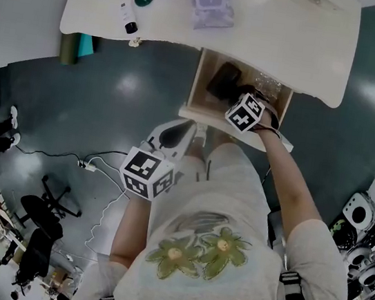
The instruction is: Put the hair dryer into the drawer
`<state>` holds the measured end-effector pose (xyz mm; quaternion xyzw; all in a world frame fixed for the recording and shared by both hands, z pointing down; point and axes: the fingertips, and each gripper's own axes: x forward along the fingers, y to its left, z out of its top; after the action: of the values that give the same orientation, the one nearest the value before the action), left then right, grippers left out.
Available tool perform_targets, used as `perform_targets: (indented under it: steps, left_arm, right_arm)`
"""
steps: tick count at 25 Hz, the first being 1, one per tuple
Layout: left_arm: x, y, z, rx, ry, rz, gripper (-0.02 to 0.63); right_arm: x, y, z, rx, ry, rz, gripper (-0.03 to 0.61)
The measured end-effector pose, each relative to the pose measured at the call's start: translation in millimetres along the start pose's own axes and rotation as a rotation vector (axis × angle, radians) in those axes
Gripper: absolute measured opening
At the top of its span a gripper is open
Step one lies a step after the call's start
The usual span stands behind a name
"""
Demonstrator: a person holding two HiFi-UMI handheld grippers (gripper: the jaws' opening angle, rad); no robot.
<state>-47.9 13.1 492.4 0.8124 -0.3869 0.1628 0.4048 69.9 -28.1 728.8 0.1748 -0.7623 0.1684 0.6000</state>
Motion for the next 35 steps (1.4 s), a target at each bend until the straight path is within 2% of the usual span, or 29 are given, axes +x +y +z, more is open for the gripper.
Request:
perform_targets:
  steps: [5,14,19,26,28,30,35]
  left_arm:
    - [-0.3,-2.8,-3.0,0.005,0.002,-0.013,0.009]
    - [2.9,-10.8,-0.9,0.030,0.000,-0.041,0.010]
    - [3.8,-20.5,9.5,0.066,-0.014,-0.063,0.010]
    - [6.5,-38.6,30.3,0.122,-0.042,-0.111,0.010]
    - [6.8,-43.2,35.6,0.141,-0.048,-0.125,0.011]
    - [6.6,-46.3,40.8,0.157,-0.053,-0.138,0.011]
    - [5.8,-56.8,51.8,0.191,-0.063,-0.165,0.011]
  right_arm:
    - [-1.0,0.1,0.0,-0.037,-0.003,-0.036,0.218]
    - [-23.7,-0.6,5.6,-0.041,-0.032,-0.066,0.218]
    - [-58.8,-7.9,21.2,0.007,-0.133,-0.111,0.216]
    - [-99.4,-9.2,30.9,0.105,-0.220,-0.108,0.215]
    - [-113.4,-8.3,35.8,0.149,-0.266,-0.114,0.187]
    - [-129.7,-8.7,42.0,0.198,-0.321,-0.129,0.094]
    - [-169.3,0.0,51.9,0.244,-0.425,-0.137,0.057]
